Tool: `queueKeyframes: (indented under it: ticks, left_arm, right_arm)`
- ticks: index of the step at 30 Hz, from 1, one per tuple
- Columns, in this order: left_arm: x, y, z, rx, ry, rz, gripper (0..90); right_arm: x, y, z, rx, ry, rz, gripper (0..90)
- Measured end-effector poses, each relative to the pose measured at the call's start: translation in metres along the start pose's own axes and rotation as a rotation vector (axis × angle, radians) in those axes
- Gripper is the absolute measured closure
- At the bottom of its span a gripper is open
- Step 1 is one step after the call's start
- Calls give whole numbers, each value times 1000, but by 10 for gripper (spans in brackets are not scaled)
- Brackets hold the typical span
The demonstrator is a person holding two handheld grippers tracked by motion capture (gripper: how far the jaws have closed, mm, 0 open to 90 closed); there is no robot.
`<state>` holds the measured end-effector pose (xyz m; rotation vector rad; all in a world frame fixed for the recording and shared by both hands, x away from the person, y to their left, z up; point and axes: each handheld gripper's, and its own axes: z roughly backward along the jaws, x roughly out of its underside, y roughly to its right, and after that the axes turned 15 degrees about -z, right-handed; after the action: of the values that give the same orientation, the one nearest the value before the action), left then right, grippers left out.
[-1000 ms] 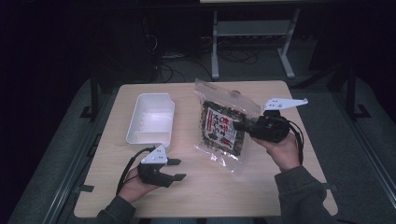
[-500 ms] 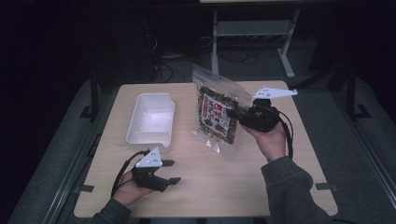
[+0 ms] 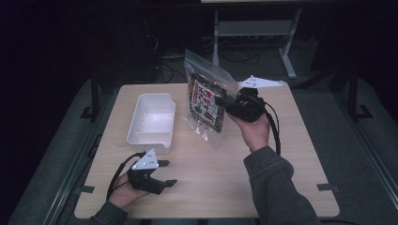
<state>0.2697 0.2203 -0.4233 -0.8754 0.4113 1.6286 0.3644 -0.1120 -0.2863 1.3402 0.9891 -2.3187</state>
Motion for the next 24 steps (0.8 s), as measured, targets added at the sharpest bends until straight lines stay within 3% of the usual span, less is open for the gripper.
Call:
queueKeyframes:
  ticks: [12, 24]
  left_arm:
    - [4, -1, 3, -12, -2, 9, 260]
    - [7, -4, 3, -18, -13, 13, 252]
  right_arm:
    - [-17, -25, -36, 11, 56, -2, 750]
    - [-25, -48, -77, 12, 63, 17, 750]
